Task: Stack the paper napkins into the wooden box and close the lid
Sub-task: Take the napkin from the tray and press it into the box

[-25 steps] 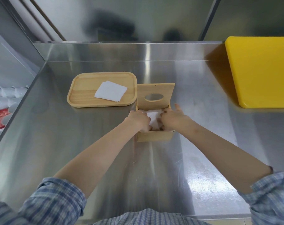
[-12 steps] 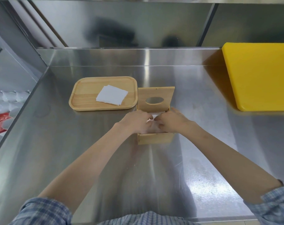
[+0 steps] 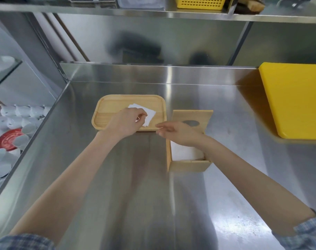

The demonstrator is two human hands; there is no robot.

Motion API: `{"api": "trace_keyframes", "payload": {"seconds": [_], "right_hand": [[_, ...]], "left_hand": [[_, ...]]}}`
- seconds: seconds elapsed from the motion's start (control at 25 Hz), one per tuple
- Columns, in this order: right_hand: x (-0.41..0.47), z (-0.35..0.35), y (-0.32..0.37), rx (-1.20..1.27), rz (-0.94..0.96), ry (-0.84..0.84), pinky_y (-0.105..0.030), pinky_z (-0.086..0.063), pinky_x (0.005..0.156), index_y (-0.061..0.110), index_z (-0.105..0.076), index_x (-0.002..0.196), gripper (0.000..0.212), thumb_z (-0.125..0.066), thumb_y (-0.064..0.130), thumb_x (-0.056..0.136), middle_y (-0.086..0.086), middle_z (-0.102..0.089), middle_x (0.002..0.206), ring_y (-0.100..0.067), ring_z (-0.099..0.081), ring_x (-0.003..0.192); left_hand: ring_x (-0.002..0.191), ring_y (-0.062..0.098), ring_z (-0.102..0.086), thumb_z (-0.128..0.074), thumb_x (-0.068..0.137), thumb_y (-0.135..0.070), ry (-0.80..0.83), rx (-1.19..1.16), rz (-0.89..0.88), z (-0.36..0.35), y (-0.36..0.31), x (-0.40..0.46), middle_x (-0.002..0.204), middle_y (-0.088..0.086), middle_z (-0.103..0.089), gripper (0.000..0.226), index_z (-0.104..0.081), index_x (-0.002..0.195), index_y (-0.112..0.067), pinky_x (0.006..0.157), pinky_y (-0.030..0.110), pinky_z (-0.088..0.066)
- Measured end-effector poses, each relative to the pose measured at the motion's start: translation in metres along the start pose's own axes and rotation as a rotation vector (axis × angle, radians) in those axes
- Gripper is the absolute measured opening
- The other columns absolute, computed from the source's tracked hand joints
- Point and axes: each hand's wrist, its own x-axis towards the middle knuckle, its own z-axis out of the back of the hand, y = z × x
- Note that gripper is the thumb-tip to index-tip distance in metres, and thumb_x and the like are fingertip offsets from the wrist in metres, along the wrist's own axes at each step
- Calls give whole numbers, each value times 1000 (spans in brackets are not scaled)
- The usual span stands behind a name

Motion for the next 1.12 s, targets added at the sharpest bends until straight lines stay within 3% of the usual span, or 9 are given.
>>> {"api": "trace_keyframes", "payload": {"seconds": [0.12,0.2,0.32,0.44,0.72,0.96,1.12], "right_hand": [[28,-13,7,140,-42,-58,-26,-38,100,20,-50,130,36,-46,26,94,-2,-62,123,-19,-54,120],[45,-20,10,157,-90,-120,-26,-40,96,19,-48,131,39,-47,28,94,0,-61,114,-21,-55,118],[71,-27,16,153,-176,-178,-24,-37,88,15,-41,136,44,-45,28,95,-5,-57,127,-23,-53,118],[102,-33,17,87,-266,-198,-29,-39,97,9,-37,138,46,-42,28,96,-9,-50,137,-27,-48,124],[154,-45,-4,-11,-444,-258,-36,-46,93,-1,-50,120,39,-46,26,93,-21,-54,127,-34,-53,116],[165,-62,-16,-209,-354,-309,-37,-39,101,-2,-40,126,44,-52,21,91,-20,-42,131,-35,-43,121],[168,-62,-19,-221,-312,-316,-37,-38,101,-1,-39,128,45,-53,21,91,-19,-43,131,-34,-43,121]], "left_hand": [[111,24,-57,-38,94,-22,4,5,71,1,21,16,120,2,-64,34,-57,122,-17,82,34,-46],[112,24,-57,-39,94,-22,4,-2,126,-4,34,27,123,3,-63,35,-54,125,-16,83,34,-46],[116,26,-55,-41,94,-26,34,-29,248,-17,55,47,130,6,-58,39,-48,130,-14,86,37,-47],[121,30,-51,-43,94,-29,106,-28,319,-30,73,67,136,11,-51,44,-43,134,-9,93,41,-46],[123,34,-45,-45,92,-37,230,-19,412,-56,100,107,135,15,-46,51,-41,132,-5,99,43,-36],[125,33,-42,-47,89,-45,191,-154,561,-73,108,117,131,15,-51,57,-41,126,-3,102,40,-27],[123,33,-44,-51,88,-37,202,-339,572,-73,114,120,128,11,-55,49,-46,126,-7,101,39,-36]]}}
